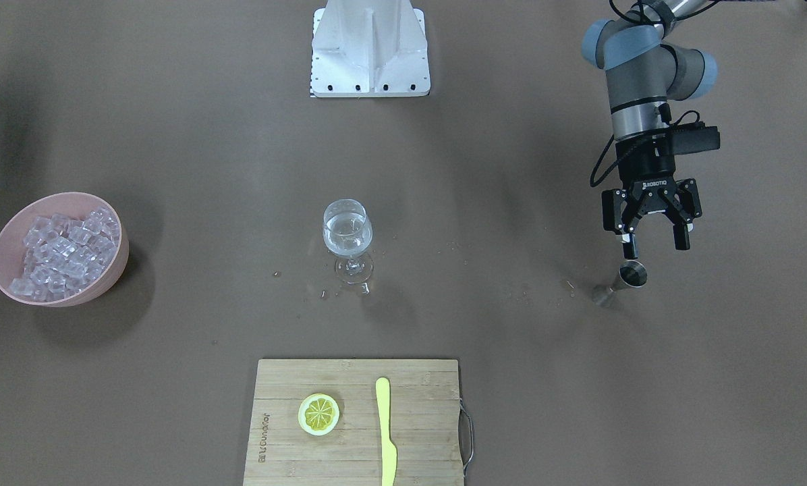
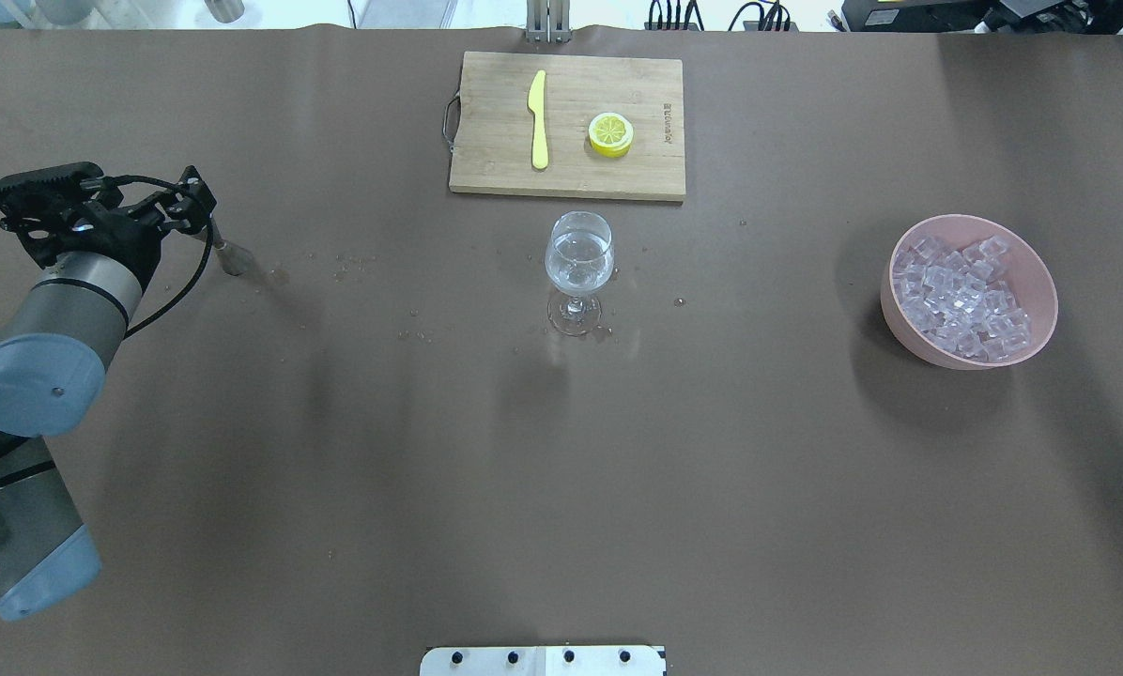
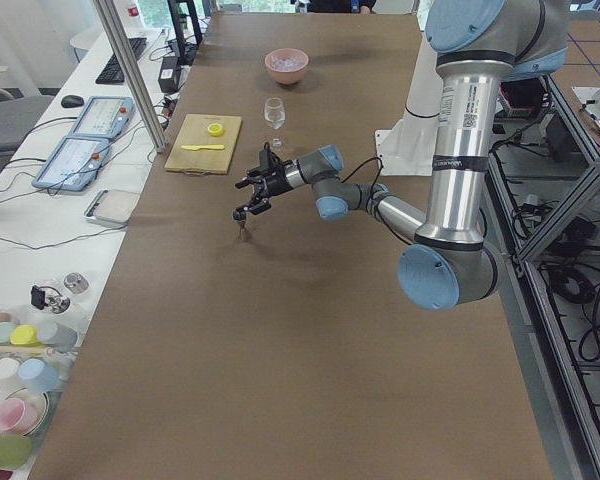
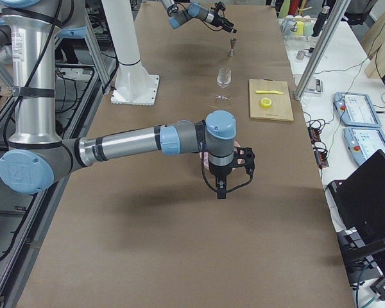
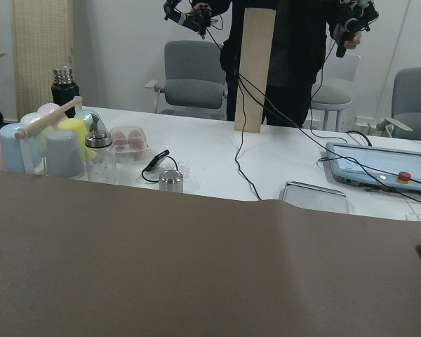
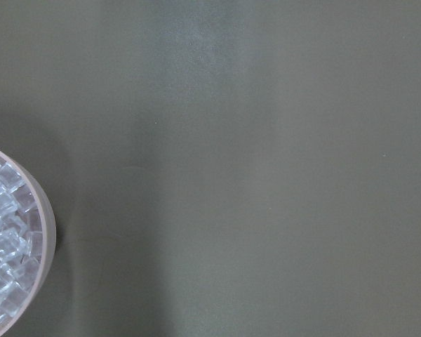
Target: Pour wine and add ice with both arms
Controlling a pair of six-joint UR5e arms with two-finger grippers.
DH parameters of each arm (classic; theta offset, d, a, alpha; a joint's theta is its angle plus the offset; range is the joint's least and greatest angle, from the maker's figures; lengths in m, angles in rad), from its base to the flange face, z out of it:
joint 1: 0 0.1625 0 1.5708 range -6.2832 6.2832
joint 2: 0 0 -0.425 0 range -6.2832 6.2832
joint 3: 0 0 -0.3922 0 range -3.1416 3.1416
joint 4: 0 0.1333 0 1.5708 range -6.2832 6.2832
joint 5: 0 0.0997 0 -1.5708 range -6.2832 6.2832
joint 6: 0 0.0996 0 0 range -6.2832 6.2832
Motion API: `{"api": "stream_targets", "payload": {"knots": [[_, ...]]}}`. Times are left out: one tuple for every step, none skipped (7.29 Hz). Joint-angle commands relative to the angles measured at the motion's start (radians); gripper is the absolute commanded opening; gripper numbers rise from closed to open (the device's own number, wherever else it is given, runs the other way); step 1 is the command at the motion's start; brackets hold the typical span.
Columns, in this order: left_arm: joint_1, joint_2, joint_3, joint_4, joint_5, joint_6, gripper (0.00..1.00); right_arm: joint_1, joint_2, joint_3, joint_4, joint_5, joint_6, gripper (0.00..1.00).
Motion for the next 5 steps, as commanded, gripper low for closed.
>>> {"api": "stream_targets", "payload": {"knots": [[0.020,-0.039,0.076,-0.010,0.066,-0.019,0.95,-0.001,0.000,-0.001,0.000,0.000,0.000,1.00],[0.020,-0.056,0.101,-0.010,0.073,-0.019,0.95,-0.001,0.000,-0.002,0.000,0.000,0.000,1.00],[0.035,-0.056,0.107,-0.010,0.079,-0.034,0.95,0.000,0.000,-0.002,0.000,0.000,0.000,1.00],[0.044,-0.070,0.138,-0.009,0.096,-0.054,0.95,0.000,0.000,-0.002,0.000,0.000,0.000,1.00],[0.047,-0.088,0.168,-0.010,0.119,-0.057,0.95,0.000,0.002,-0.002,-0.002,0.000,0.000,1.00]]}}
